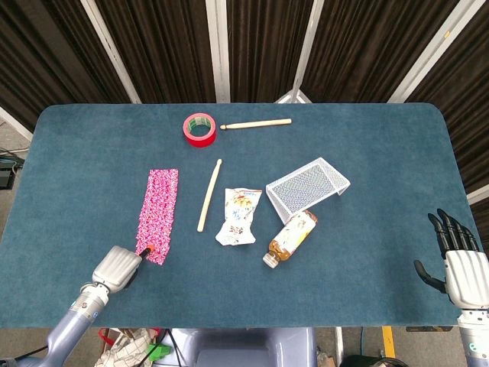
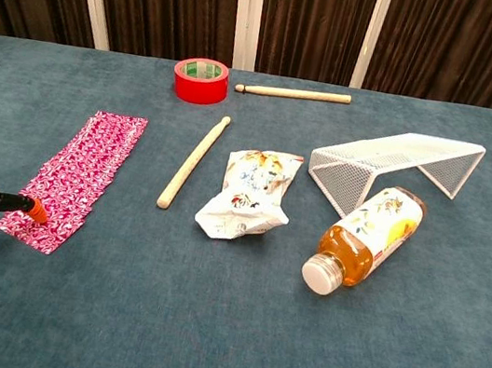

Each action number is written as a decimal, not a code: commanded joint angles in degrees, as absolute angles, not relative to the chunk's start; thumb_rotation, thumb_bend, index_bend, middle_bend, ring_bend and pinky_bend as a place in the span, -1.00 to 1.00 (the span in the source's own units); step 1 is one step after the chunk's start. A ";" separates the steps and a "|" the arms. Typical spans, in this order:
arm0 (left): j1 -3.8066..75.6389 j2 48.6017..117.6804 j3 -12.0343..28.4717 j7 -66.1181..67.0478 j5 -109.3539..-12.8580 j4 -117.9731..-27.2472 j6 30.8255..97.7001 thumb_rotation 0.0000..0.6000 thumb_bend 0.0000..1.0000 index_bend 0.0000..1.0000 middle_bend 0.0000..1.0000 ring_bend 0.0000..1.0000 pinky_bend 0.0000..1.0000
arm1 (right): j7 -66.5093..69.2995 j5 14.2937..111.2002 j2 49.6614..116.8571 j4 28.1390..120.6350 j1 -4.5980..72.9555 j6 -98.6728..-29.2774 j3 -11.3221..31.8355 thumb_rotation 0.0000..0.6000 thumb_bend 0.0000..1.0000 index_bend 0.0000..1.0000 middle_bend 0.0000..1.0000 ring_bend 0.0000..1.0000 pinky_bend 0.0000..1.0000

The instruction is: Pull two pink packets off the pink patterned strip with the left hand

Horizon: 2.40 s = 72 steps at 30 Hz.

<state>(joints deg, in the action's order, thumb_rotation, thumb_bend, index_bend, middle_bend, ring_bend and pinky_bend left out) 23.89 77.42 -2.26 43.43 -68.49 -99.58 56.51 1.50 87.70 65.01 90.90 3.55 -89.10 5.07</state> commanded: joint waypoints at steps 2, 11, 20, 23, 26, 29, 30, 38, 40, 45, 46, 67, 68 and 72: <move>23.46 76.76 -3.56 46.16 -66.57 -101.22 57.94 1.00 0.48 -0.64 0.68 0.43 0.25 | 1.73 87.87 64.94 90.98 3.52 -89.14 4.98 1.00 -0.36 -0.92 -0.91 -0.82 -0.71; 23.96 75.91 -5.78 51.32 -61.30 -104.48 59.82 1.00 0.48 -0.64 0.69 0.44 0.25 | 1.93 87.82 64.82 91.06 3.42 -89.31 5.07 1.00 -0.36 -0.92 -0.91 -0.82 -0.71; 22.39 74.46 -9.22 52.89 -62.51 -107.46 63.82 1.00 0.48 -0.64 0.69 0.44 0.25 | 2.51 88.11 64.66 91.19 3.33 -89.59 5.05 1.00 -0.36 -0.92 -0.91 -0.82 -0.71; 22.10 74.31 -9.87 53.65 -62.12 -108.03 64.61 1.00 0.48 -0.64 0.69 0.44 0.25 | 2.52 88.11 64.65 91.16 3.30 -89.62 5.05 1.00 -0.36 -0.92 -0.91 -0.82 -0.71; 22.11 74.19 -9.98 53.15 -63.25 -108.27 65.10 1.00 0.48 -0.64 0.69 0.44 0.25 | 2.47 88.02 64.67 91.16 3.30 -89.57 5.07 1.00 -0.36 -0.92 -0.91 -0.82 -0.71; 21.94 73.77 -9.83 50.71 -66.32 -108.37 65.90 1.00 0.48 -0.64 0.69 0.44 0.25 | 2.35 88.00 64.70 91.17 3.31 -89.53 5.06 1.00 -0.36 -0.92 -0.91 -0.82 -0.71; 21.81 73.48 -9.80 49.23 -68.06 -108.42 66.28 1.00 0.48 -0.64 0.69 0.44 0.25 | 2.31 88.02 64.72 91.18 3.32 -89.50 5.06 1.00 -0.36 -0.92 -0.91 -0.82 -0.71; 20.67 69.82 -9.52 38.91 -77.68 -108.75 69.69 1.00 0.47 -0.68 0.69 0.44 0.25 | 1.79 88.32 64.96 91.23 3.47 -89.26 4.86 1.00 -0.36 -0.92 -0.91 -0.82 -0.71; 20.87 69.52 -9.02 38.17 -77.32 -108.34 69.33 1.00 0.47 -0.69 0.69 0.44 0.25 | 1.72 88.31 65.00 91.24 3.49 -89.21 4.87 1.00 -0.36 -0.92 -0.91 -0.82 -0.71; 24.27 70.81 -4.90 39.40 -69.77 -105.26 63.90 1.00 0.48 -0.70 0.69 0.44 0.25 | 1.28 88.05 65.13 91.31 3.53 -89.00 4.89 1.00 -0.36 -0.92 -0.91 -0.82 -0.71; 25.01 71.33 -4.25 39.97 -68.11 -104.69 62.76 1.00 0.48 -0.70 0.69 0.44 0.25 | 1.20 88.03 65.16 91.31 3.55 -88.98 4.90 1.00 -0.36 -0.92 -0.91 -0.82 -0.71; 30.15 76.88 -4.21 45.12 -61.43 -101.29 58.64 1.00 0.47 -0.71 0.69 0.44 0.25 | 1.07 87.63 65.61 90.82 3.93 -88.20 4.95 1.00 -0.36 -0.92 -0.91 -0.82 -0.71; 30.20 76.86 -4.28 45.18 -61.26 -101.35 58.65 1.00 0.47 -0.71 0.69 0.44 0.25 | 1.06 87.64 65.63 90.80 3.93 -88.20 4.94 1.00 -0.36 -0.92 -0.91 -0.82 -0.71; 30.56 77.05 -4.34 45.98 -59.85 -101.15 58.73 1.00 0.47 -0.71 0.69 0.44 0.25 | 0.99 87.79 65.57 90.88 3.90 -88.25 4.84 1.00 -0.36 -0.92 -0.91 -0.82 -0.71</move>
